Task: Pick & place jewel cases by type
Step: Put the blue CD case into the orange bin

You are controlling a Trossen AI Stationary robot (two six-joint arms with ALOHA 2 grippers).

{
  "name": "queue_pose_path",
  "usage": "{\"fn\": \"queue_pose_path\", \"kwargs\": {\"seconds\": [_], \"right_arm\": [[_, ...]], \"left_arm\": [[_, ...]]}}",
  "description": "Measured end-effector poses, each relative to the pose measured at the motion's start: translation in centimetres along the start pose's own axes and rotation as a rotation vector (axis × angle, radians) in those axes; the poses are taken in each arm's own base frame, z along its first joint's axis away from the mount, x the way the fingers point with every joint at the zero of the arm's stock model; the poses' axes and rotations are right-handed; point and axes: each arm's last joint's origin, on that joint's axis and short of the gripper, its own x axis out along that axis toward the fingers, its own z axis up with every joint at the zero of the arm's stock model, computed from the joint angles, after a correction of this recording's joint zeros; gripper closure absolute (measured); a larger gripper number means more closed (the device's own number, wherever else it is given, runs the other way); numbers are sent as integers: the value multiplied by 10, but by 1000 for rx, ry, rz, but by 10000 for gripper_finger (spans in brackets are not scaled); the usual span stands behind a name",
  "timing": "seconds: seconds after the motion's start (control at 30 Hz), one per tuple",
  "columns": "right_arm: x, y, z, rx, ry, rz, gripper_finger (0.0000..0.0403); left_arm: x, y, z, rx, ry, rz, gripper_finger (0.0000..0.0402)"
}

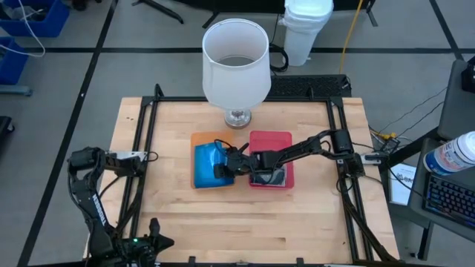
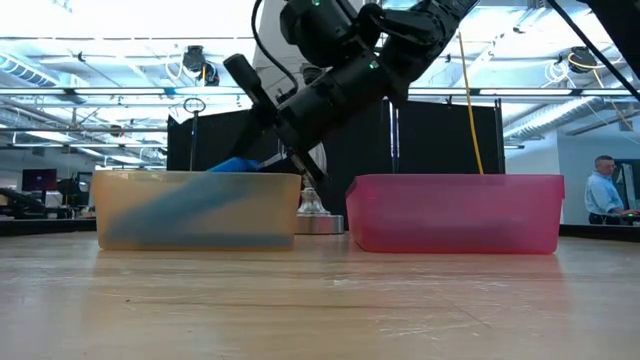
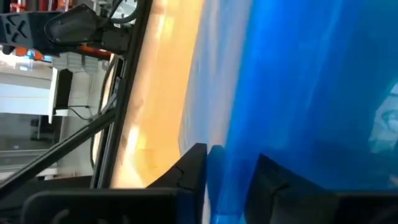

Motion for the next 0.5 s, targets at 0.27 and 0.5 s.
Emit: {"fn": "queue_pose_path", "kwargs": {"seconds": [0.27, 0.5], "right_arm": [[0, 1, -1, -35, 4, 5, 271], [-11, 7, -1, -102, 37, -13, 244]], "left_arm": [[0, 0, 0, -5, 5, -9, 371], [0, -1, 0, -11, 3, -10, 371]]}}
